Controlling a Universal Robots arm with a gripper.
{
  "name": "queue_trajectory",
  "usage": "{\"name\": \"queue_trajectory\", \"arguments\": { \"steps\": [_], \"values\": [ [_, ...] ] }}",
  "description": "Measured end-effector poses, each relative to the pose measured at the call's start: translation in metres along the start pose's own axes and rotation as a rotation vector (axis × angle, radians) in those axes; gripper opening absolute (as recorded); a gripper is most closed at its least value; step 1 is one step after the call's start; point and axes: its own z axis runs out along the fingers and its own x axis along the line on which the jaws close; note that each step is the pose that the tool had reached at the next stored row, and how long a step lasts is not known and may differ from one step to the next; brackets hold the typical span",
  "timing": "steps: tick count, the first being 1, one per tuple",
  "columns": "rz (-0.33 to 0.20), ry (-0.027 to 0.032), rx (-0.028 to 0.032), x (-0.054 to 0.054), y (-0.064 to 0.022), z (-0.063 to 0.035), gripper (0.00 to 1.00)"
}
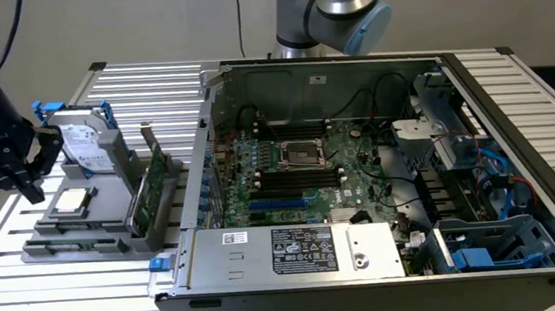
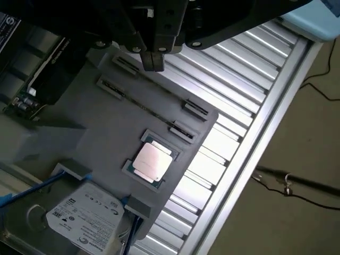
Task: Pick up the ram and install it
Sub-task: 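Pick up the ram and move it above insertion slot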
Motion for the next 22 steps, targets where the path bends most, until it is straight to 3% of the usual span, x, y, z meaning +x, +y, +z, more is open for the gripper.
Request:
{"name": "queue_trajectory", "arguments": {
  "steps": [22],
  "values": [
    [-0.4,0.0163,0.017,-0.001,-0.0006,0.0161,0.11]
  ]
}}
